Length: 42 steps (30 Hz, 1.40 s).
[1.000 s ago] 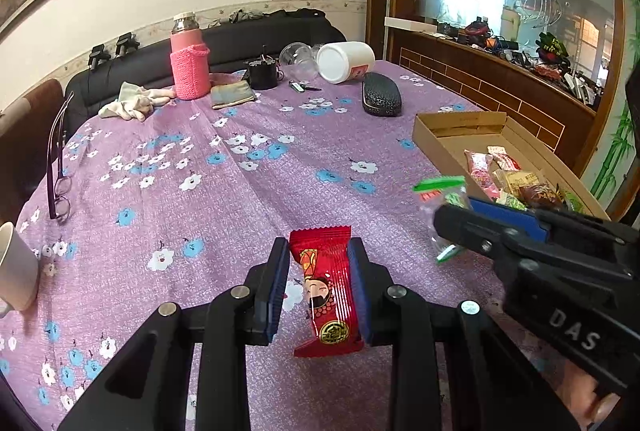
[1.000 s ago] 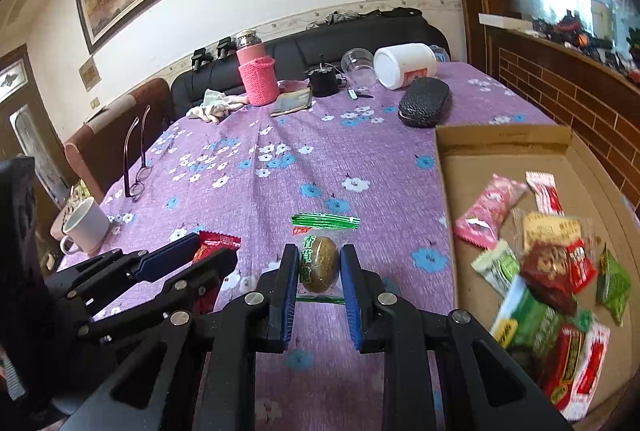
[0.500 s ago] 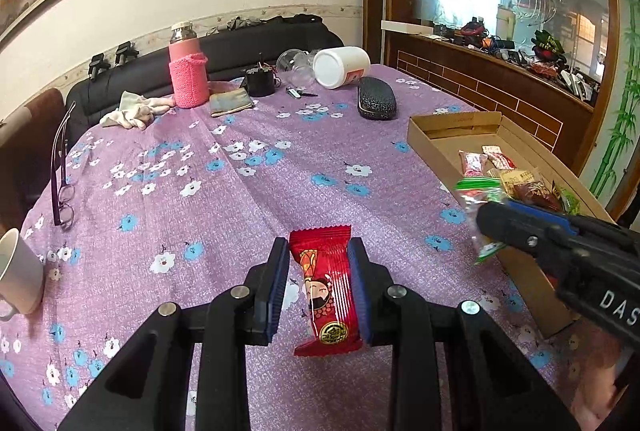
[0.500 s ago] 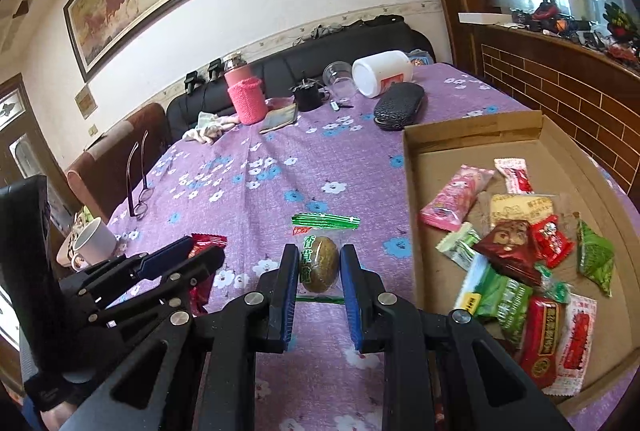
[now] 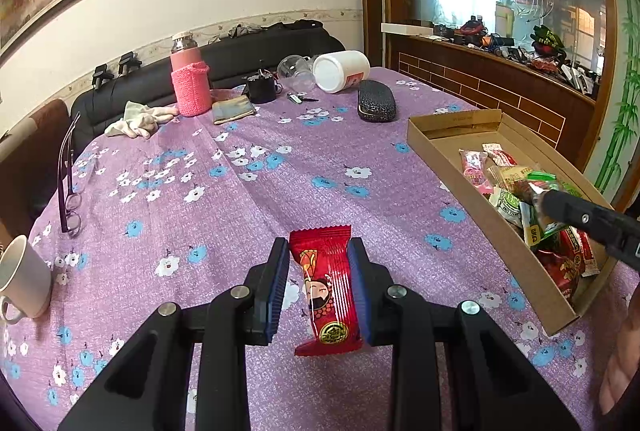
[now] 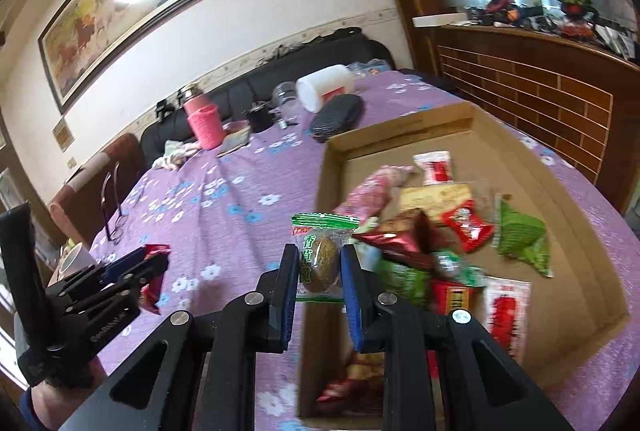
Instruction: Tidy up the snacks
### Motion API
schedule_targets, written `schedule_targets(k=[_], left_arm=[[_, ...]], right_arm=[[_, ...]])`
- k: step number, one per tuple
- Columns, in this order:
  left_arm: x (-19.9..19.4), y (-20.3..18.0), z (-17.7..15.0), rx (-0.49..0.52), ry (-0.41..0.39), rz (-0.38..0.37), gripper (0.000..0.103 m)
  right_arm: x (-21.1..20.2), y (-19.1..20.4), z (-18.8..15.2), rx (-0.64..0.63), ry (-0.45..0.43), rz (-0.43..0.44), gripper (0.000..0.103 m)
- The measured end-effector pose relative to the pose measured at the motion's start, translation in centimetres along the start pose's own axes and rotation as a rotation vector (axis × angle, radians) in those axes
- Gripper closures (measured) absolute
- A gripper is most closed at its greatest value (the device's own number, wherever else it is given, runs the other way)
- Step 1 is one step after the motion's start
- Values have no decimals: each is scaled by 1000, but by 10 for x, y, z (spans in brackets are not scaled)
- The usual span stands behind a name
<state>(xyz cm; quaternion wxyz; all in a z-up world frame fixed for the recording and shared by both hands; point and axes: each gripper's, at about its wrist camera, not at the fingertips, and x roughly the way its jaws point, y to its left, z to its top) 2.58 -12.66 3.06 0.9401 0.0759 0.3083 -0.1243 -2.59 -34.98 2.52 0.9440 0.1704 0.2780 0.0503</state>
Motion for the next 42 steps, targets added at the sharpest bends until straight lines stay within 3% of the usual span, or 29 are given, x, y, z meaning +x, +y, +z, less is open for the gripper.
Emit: schedule_targets(k=[5,11,15,25,28,36,42], left_arm=[[-2,-3,-1,8,-7,6,74],[-6,-11,-2,29,-15,17,74],[-11,-17,1,14,-14,-26,74],[-22,-66,21,87,-47,-74,74],[-26,-84,31,97,-67,-118,74],[-25,-93,48,-12,-45,-337,74],[-11,-92,50,-66,14,-367,74]], right_arm=[[-4,-18,-1,29,-13,-27,81],[-5,-31,1,78,-18,-2,80],[-9,-32,2,73,-31,3,80],[-20,-60,4,129,-59,-6,80],[-23,-76,4,175,-62,2,80],[-29,-94,4,234,-78,23,80],[-30,-91,4,223,-84,35,80]])
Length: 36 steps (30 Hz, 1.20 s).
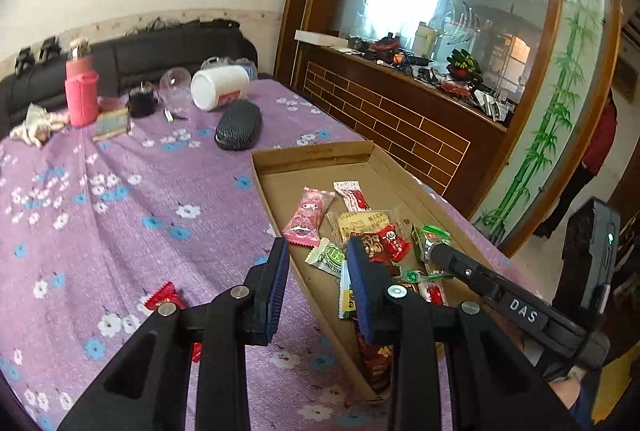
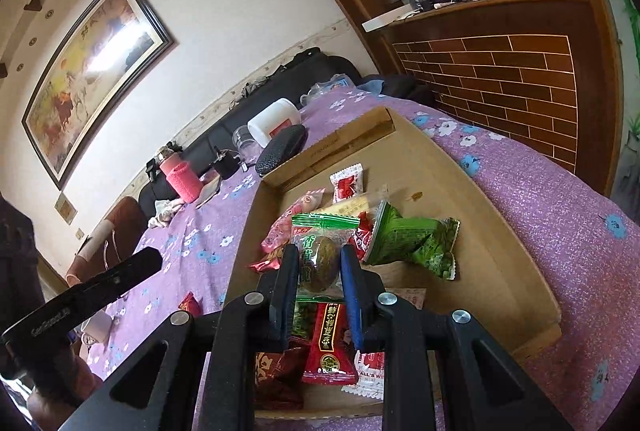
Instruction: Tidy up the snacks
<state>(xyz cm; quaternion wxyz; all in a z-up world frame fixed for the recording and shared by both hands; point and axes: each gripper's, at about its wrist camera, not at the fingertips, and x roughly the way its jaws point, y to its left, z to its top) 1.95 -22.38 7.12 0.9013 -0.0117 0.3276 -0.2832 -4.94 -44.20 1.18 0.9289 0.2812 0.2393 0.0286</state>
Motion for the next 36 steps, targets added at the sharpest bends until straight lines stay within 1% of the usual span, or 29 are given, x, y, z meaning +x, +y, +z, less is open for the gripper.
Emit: schedule_targets(k=[2,4,5,7,9,10,11,12,13,15,16,19,20,21,22,23,25,27,29,32,36], left_arm=[[0,7,1,-11,16,1,74],[-9,23,2,-26,15,25,74],[-11,31,2,-33,34,30,72],[-9,52,-3,-46,125,31,66],[-5,65,-12,-60,187,66,65],[-2,69,-21,-51,213,88,63],[1,71,-26,-40,227,103,55],[5,74,-33,-35,247,136,51],[11,79,-39,-60,261,154,50],[20,89,-42,-132,267,126,50],[24,91,-42,-149,265,132,50],[38,90,-39,-135,261,174,51],[41,88,-39,-135,261,179,52],[46,88,-40,-128,257,187,56],[49,86,-41,-111,255,206,72],[49,83,-41,-82,238,233,85],[49,82,-42,-57,230,236,85],[46,84,-41,-72,224,226,85],[40,83,-38,-94,204,191,85],[29,69,-29,-80,159,156,85],[13,35,-12,-43,101,68,85]], right_arm=[[1,-1,0,7,8,0,80],[1,-3,0,13,9,2,80],[1,-3,0,14,10,3,80],[3,-1,0,8,17,6,80],[4,0,0,3,21,11,80],[3,0,0,0,18,12,80],[3,0,0,0,14,12,80],[3,0,0,1,14,11,80],[3,0,0,2,16,10,80],[3,0,0,2,17,10,80],[3,0,0,2,15,10,80],[3,-1,-1,2,13,10,80],[3,-1,-1,2,13,10,80],[3,-1,-1,3,13,10,80],[3,-1,-1,3,13,11,80],[3,-1,-1,3,12,11,80],[4,-1,-1,3,14,11,80],[2,-1,-1,1,13,10,80],[1,-2,-2,2,9,11,80],[1,-2,-2,4,13,9,80],[2,-2,-1,5,14,8,80]])
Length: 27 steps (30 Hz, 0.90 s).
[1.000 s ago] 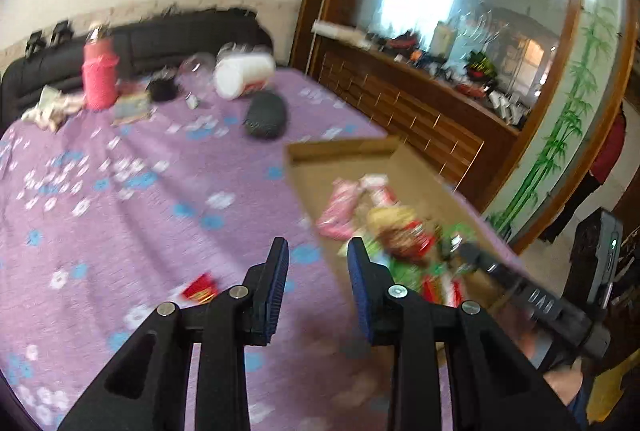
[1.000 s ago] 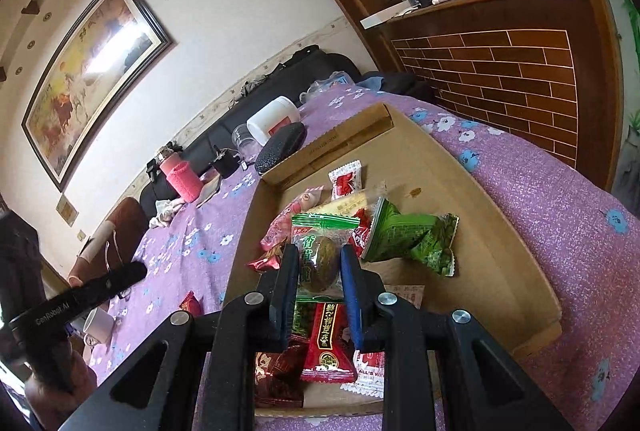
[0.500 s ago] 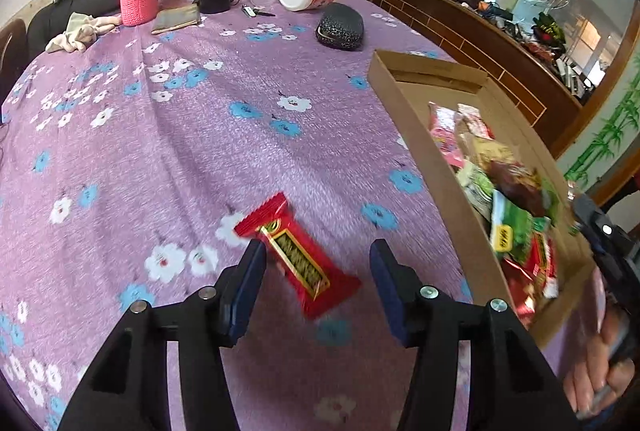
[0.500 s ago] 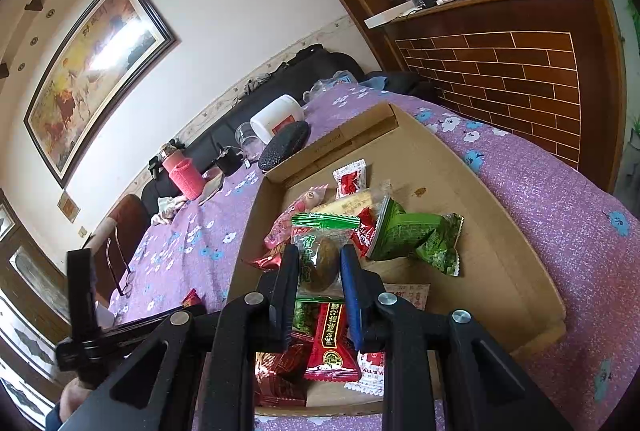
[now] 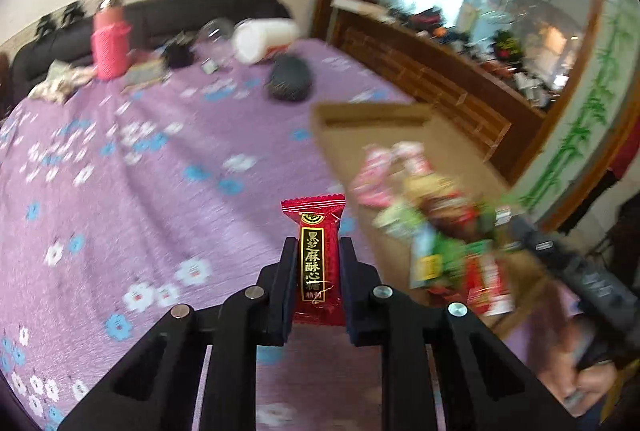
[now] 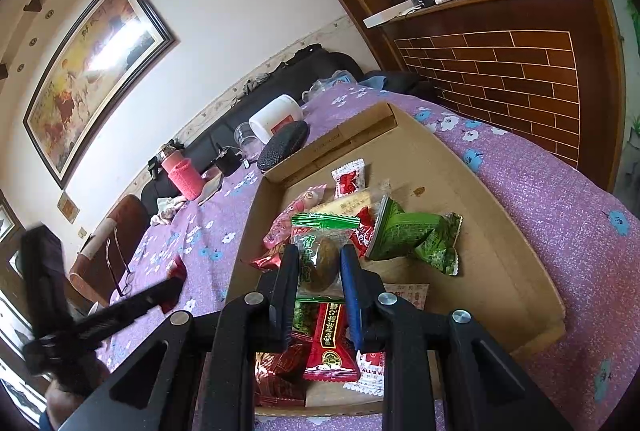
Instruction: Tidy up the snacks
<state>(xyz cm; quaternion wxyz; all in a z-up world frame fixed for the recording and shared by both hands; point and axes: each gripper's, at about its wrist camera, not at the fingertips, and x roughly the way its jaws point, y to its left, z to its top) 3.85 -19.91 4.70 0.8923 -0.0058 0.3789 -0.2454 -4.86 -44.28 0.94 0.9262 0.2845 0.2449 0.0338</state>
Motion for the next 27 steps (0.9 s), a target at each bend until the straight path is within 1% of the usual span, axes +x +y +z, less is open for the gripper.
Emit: schedule_targets(k=[3,6,10,13,15,21,27], left_arm=[[-1,-29,6,45,-3,-60,85],[8,-56,4,80,27,-109,85],[23,-82,-2,120,51,-142,84],[31,-93,-9,149,54,-140,84],[37,-100,-14,184,46,-112,84],[40,-103,-24,253,2,-48,85],[39,-108,-29,298,-25,-26,84]], right_arm=[[0,0,1,4,1,-2,80],[1,-2,1,11,6,-8,80],[4,-5,1,32,21,-15,80],[6,-7,1,41,33,-19,80],[8,-7,1,46,41,-22,80],[13,-6,1,42,58,-35,79],[17,-3,1,29,75,-66,79]])
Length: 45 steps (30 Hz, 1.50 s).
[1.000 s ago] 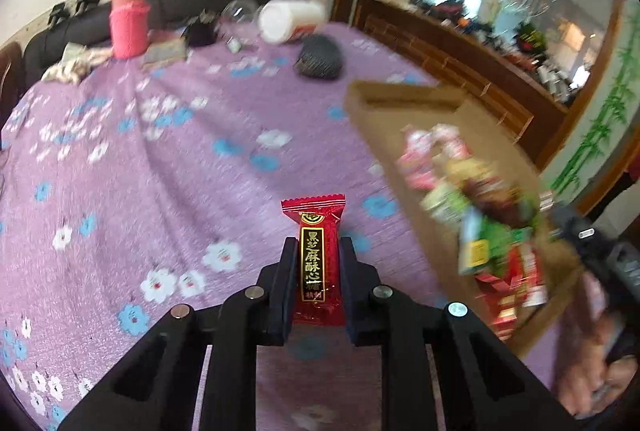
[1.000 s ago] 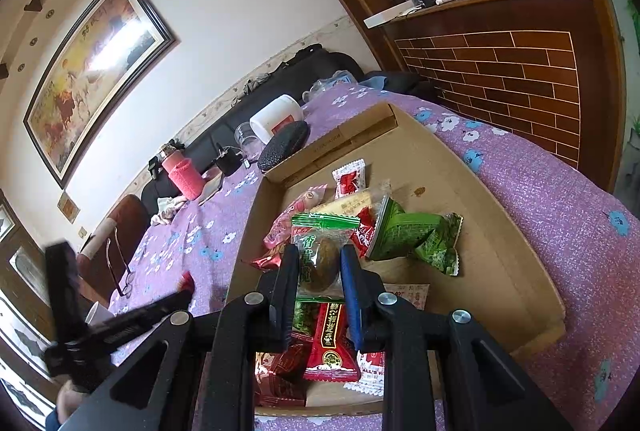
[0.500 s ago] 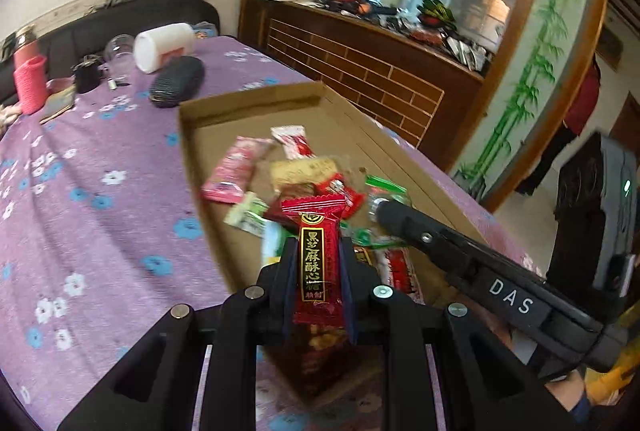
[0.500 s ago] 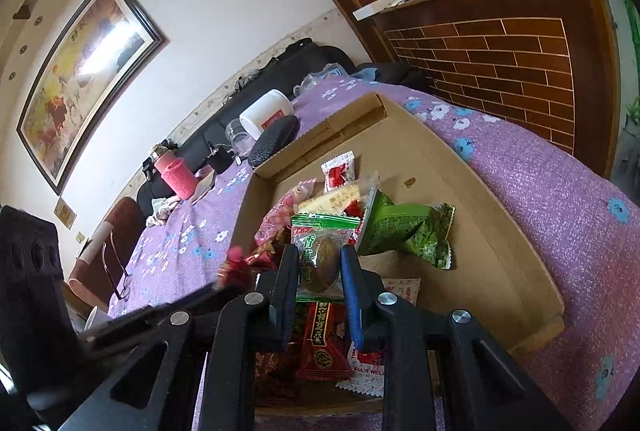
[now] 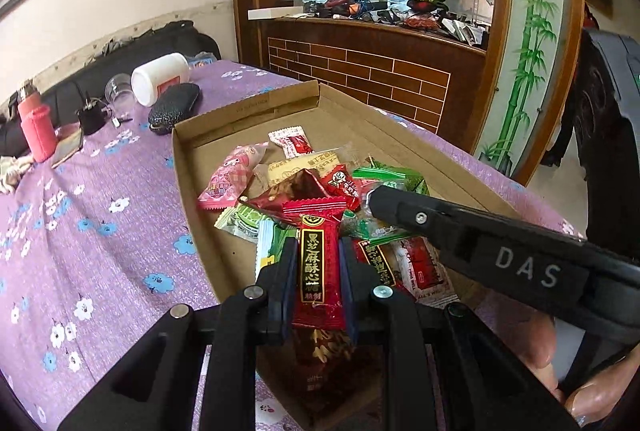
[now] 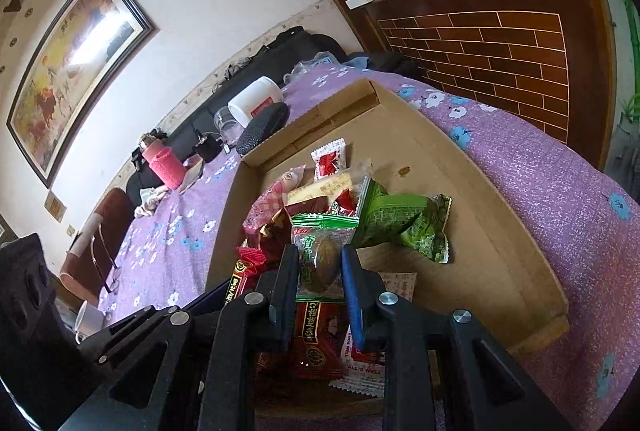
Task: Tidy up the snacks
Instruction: 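Carry the red packet over the tray with the left gripper while the right holds the candy there, then open both grippers to release the snacks into the tray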
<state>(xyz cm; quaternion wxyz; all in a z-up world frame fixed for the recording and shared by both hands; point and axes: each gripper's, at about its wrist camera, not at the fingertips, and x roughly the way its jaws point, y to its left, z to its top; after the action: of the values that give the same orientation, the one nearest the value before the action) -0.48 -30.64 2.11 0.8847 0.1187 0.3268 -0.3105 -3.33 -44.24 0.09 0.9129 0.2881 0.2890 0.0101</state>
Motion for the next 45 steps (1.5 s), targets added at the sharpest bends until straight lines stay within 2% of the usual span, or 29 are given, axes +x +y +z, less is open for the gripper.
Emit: schedule_targets(k=[6,30,34,36,38,40,42,45], left_arm=[[0,-4,-3,19,-12,11,85],[0,-4,-4,26,-19,18,83],[0,-3,-5,24,-14,17,78],[1,-3,-6,23,-12,18,72],[1,-2,-6,20,-14,21,60],[0,-1,-6,16,-18,21,54],[0,0,-6,13,-22,23,50],[-2,0,-6,6,-20,23,36]], right_arm=[[6,4,0,-17,21,-32,79],[8,5,0,-20,25,-40,79],[8,4,0,-21,25,-40,79],[8,4,0,-23,25,-37,76],[7,3,-1,-25,22,-26,73],[5,1,-2,-26,8,-17,68],[0,2,-3,-30,-18,-19,51],[-13,2,-4,-35,-91,-23,36]])
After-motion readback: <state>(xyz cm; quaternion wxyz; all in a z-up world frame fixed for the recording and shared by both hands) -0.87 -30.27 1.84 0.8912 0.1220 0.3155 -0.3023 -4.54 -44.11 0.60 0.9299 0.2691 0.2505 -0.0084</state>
